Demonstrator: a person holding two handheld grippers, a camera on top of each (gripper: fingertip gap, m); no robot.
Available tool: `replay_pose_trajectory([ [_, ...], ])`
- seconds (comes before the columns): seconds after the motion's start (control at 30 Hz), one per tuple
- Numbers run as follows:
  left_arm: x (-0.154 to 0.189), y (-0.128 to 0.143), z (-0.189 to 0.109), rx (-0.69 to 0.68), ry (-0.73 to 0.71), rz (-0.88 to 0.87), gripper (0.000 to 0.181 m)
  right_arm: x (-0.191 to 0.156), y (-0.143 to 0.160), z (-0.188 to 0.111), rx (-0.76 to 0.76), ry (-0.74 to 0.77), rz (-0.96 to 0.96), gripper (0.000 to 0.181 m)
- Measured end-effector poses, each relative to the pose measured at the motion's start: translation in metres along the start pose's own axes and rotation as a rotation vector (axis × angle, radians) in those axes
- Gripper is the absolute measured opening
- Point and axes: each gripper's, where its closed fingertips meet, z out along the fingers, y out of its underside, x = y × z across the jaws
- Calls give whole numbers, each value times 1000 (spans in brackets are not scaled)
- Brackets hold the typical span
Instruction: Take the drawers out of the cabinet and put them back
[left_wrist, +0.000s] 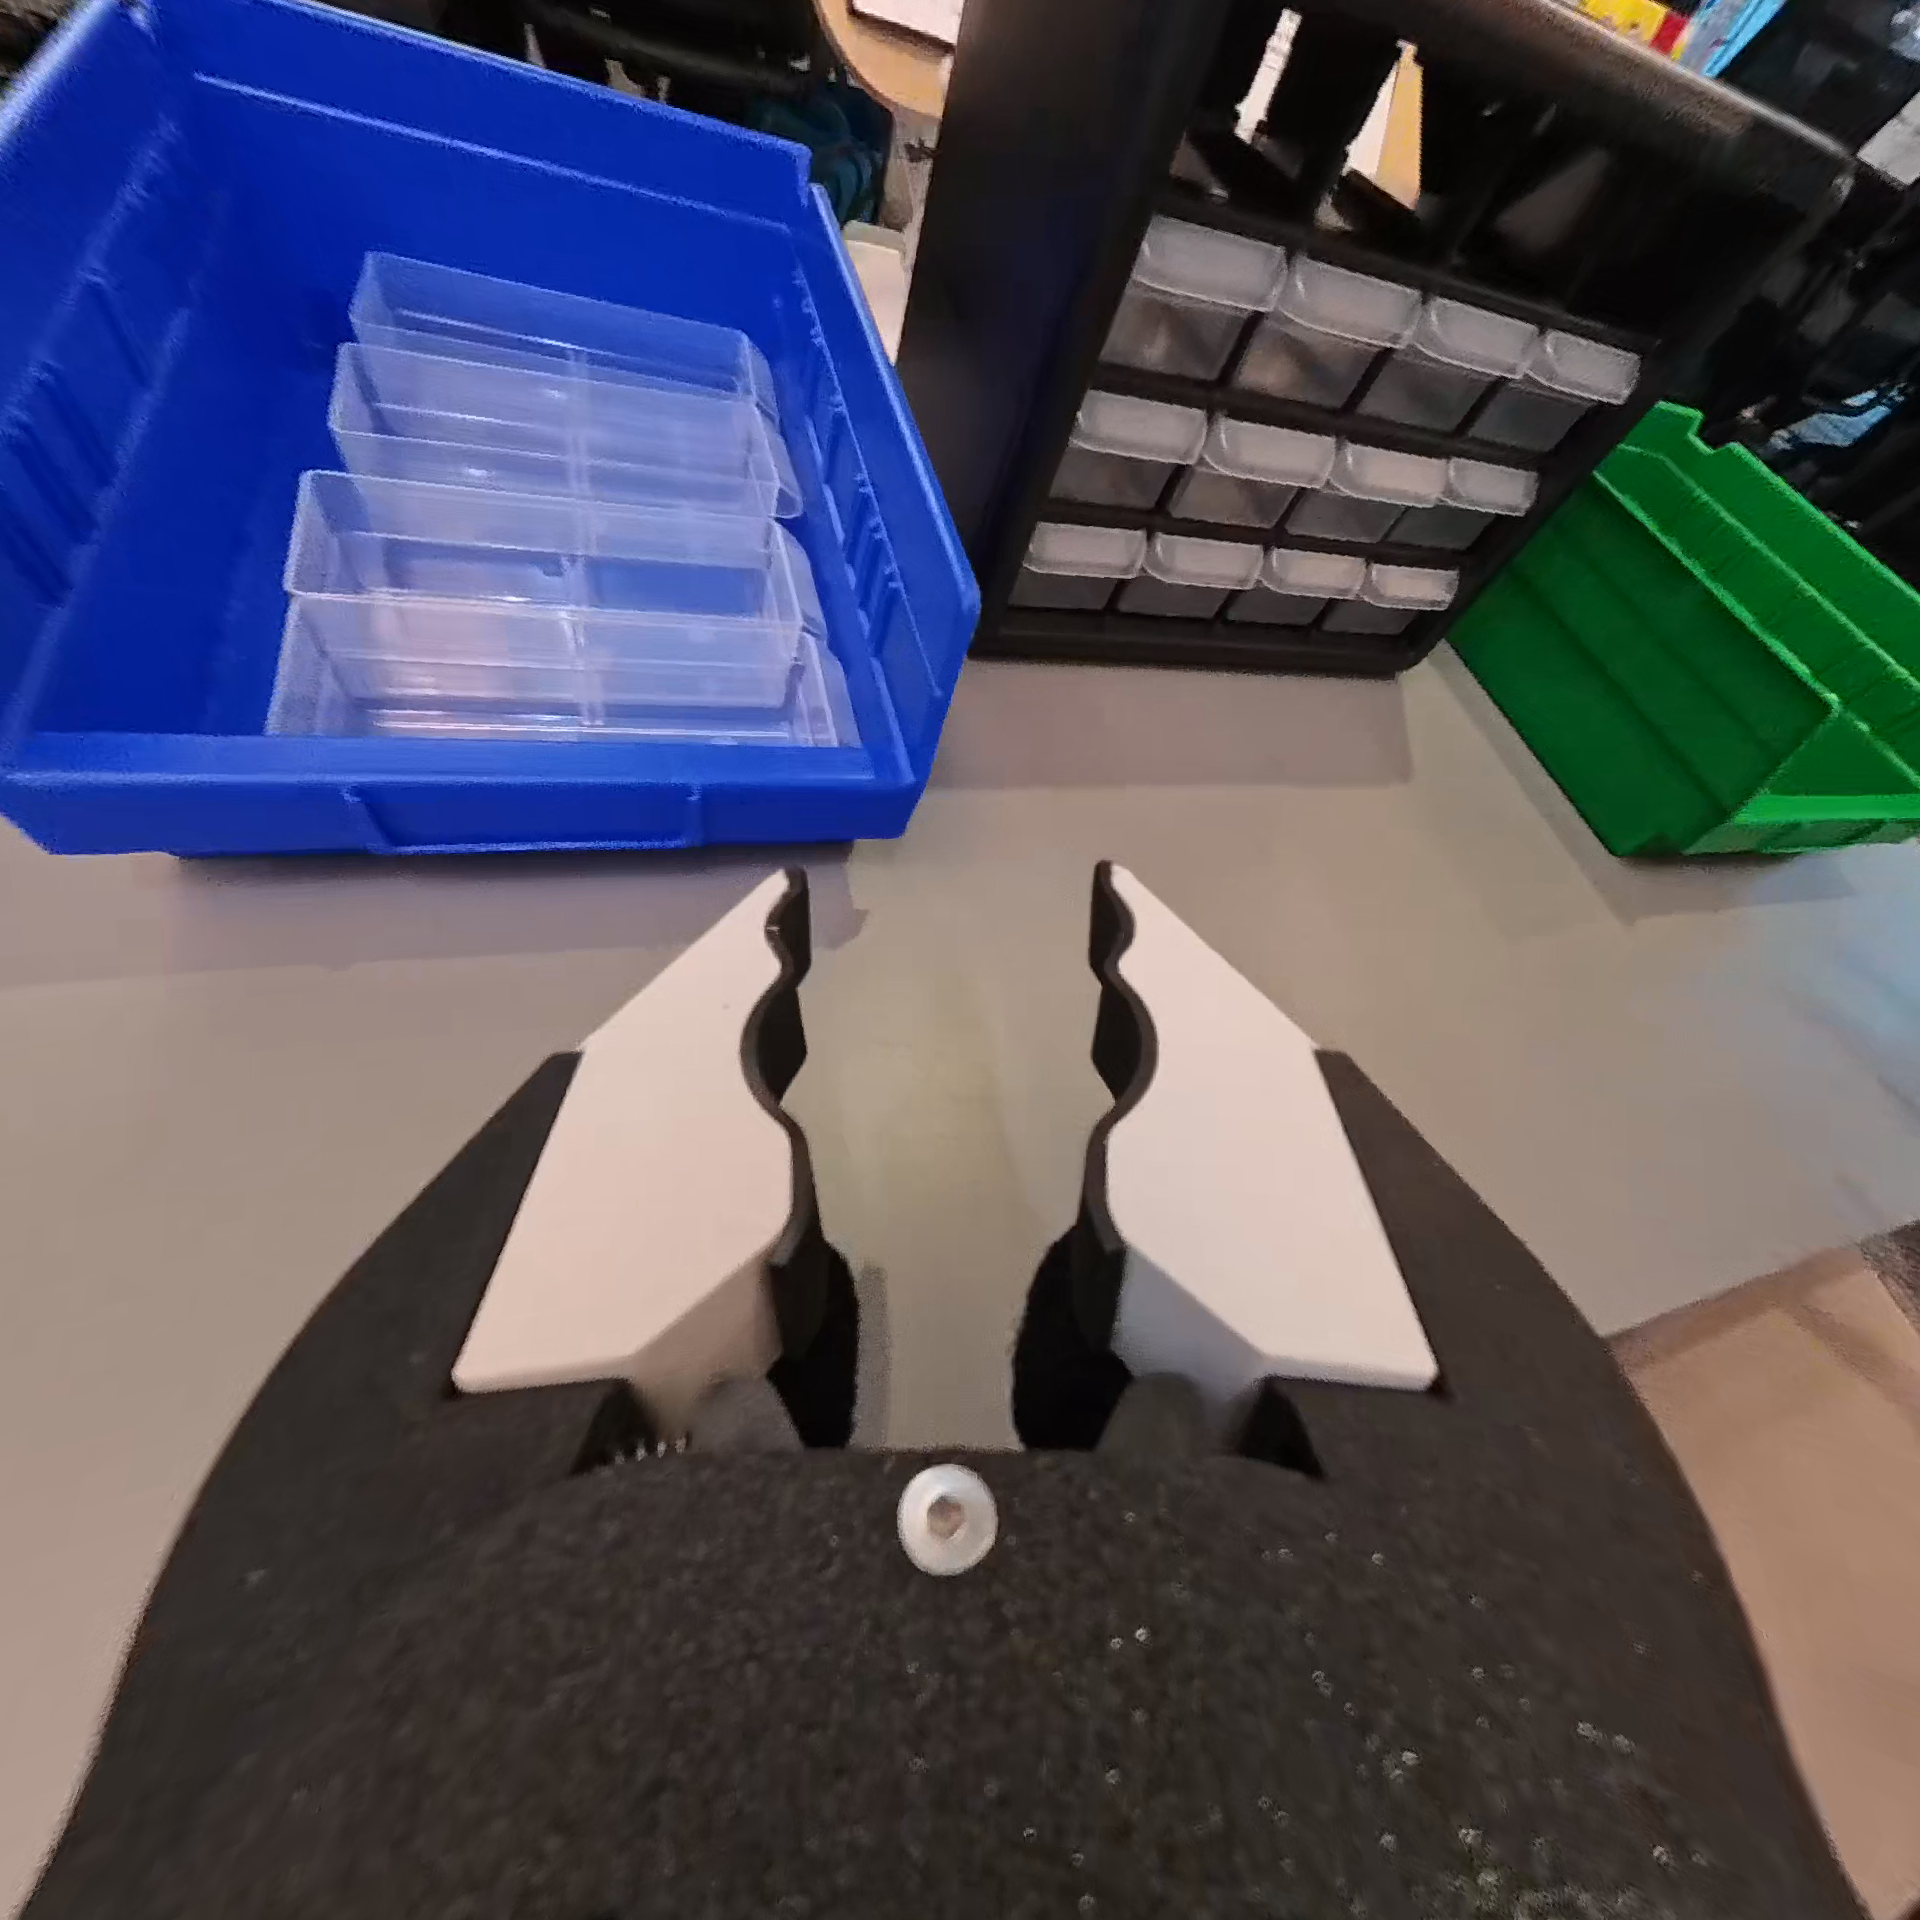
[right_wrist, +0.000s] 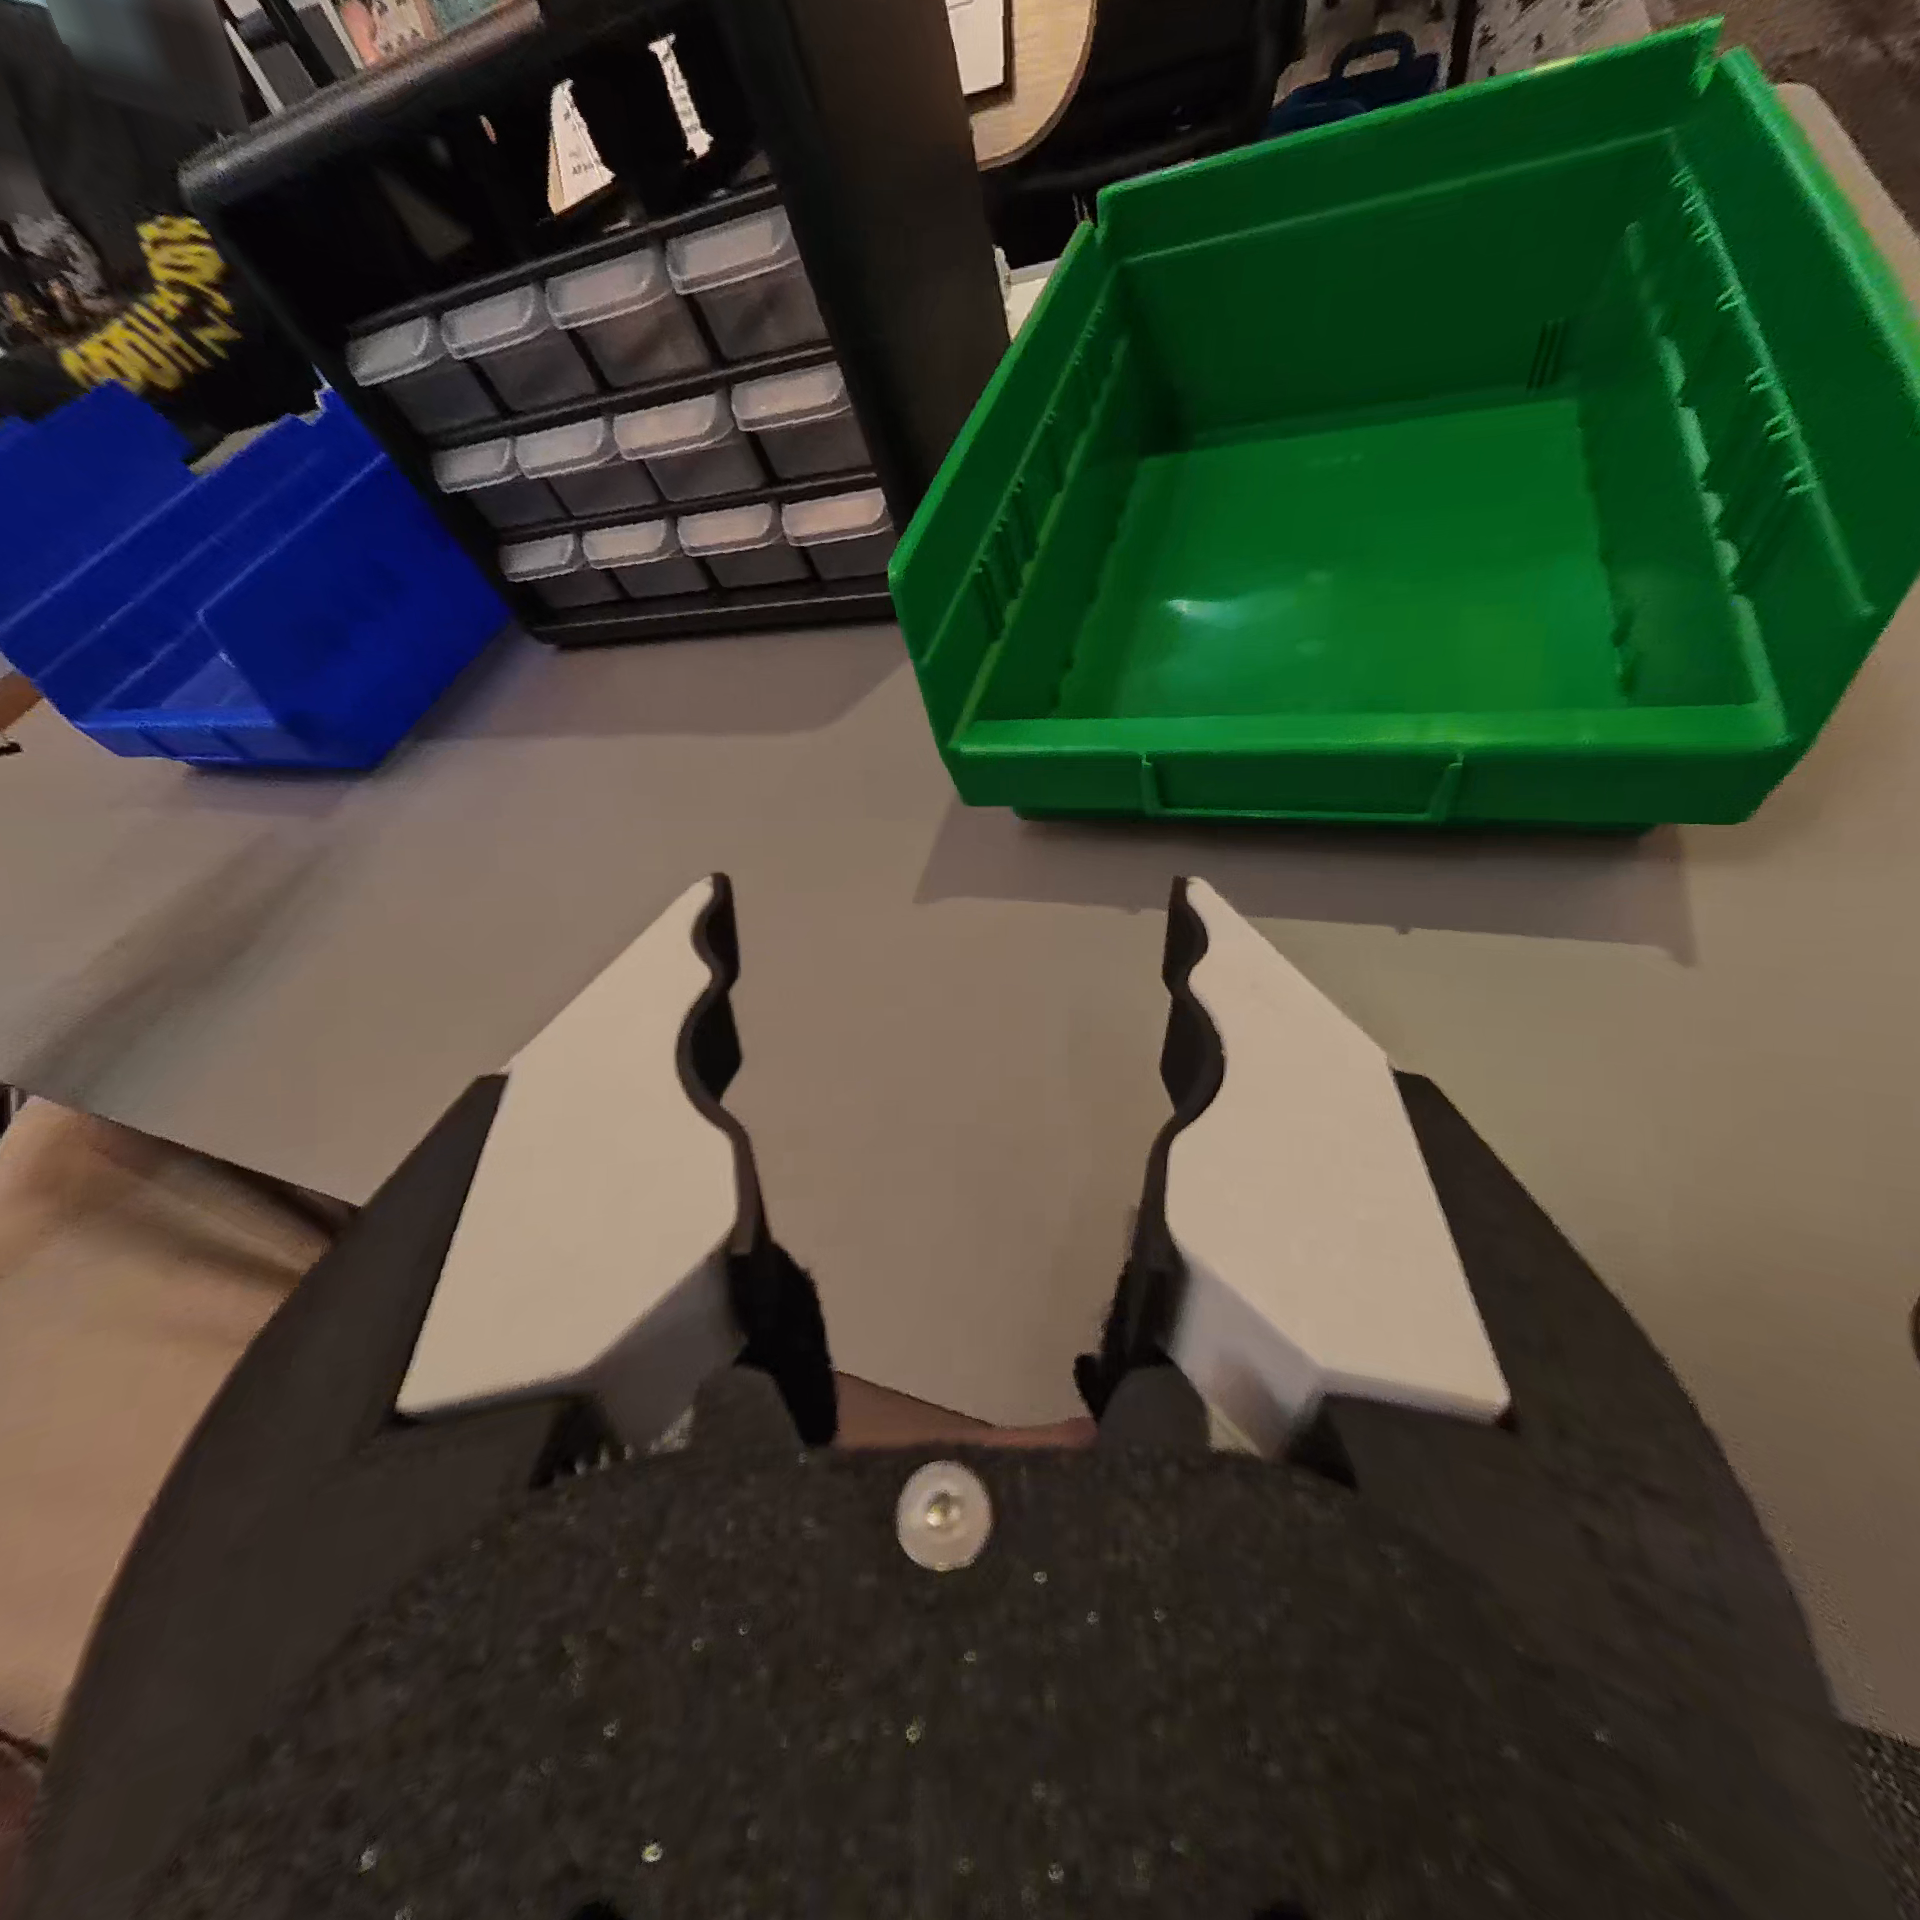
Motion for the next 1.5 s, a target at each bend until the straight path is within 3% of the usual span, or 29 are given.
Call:
replay_pose_trajectory([
  [0.2,3,3,-3,-10,-8,19,52,11,5,2,-10,71,-55,82],
  [0.3,-4,0,-4,14,-14,8,48,16,2,7,17,87,47,82],
  [0.47,-33,-7,0,25,-58,-10,40,16,2,18,-12,170,-11,80],
  [0.67,-53,-48,18,95,-91,72,34,-10,-21,43,9,-9,54,78],
  [0.77,-59,-44,30,56,-127,144,35,-20,-11,42,11,-22,50,77],
  [0.87,-49,-41,25,56,-64,74,35,-18,-5,36,-15,17,-18,77],
  [1.07,-46,-20,29,-36,-74,61,38,-22,-5,37,1,-31,52,73],
  [1.2,-46,-21,30,-40,-64,112,39,-24,-2,39,-17,-29,30,73],
  [1.3,-46,-11,39,-134,-25,139,41,-21,-1,40,-28,-4,0,73],
  [1.5,-106,-34,48,-382,-198,185,44,-17,-1,41,-31,-21,47,73],
])
